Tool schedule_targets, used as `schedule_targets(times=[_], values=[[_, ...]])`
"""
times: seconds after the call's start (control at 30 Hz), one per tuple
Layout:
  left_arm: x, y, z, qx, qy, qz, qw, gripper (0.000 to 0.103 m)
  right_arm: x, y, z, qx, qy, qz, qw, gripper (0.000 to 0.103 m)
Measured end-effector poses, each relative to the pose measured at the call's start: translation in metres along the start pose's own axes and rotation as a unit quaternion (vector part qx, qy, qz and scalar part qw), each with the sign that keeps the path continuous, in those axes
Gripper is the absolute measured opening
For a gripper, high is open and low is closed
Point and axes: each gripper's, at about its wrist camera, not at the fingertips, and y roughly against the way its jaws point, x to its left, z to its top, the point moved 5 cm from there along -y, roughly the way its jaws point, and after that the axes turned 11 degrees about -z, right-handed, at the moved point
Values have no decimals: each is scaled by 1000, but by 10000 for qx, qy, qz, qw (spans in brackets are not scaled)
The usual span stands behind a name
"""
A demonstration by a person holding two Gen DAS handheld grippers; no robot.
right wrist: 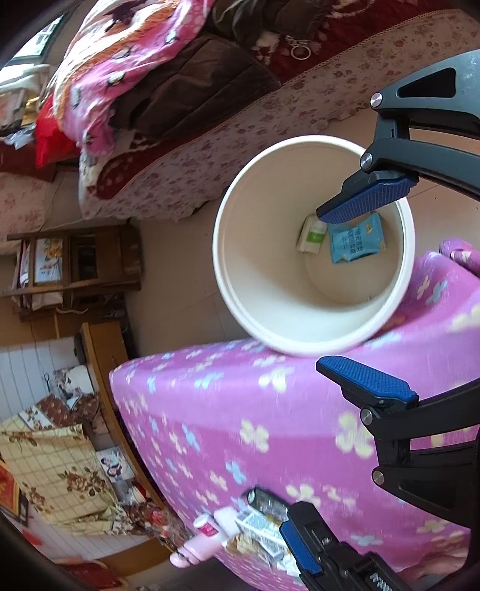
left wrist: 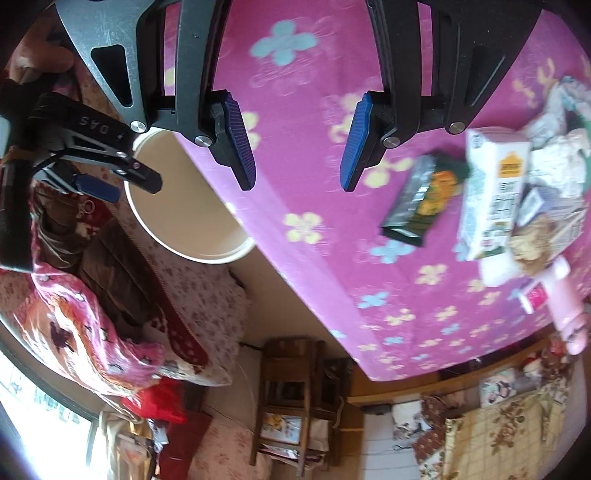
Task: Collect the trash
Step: 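Move both open tools back to the trash pile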
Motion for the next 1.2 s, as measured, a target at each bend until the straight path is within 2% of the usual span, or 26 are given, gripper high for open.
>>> schedule_targets(times=[0.2, 0.73, 0.83, 1.2], values=[[22, 24, -2, -176, 134, 195, 9996, 46, 33, 23, 7, -210, 153, 143, 9996, 75], [86, 87, -21, -418, 585, 543, 9959, 48, 124, 62, 11, -340, 486, 757, 9954, 77], [106, 102, -28, -442, 678, 645, 9946, 53, 145, 65, 9, -325, 605, 894, 9936, 78], [185, 155, -75, -465, 961, 1093, 9883, 56, 201, 59, 3, -250, 987, 1165, 9880, 78]])
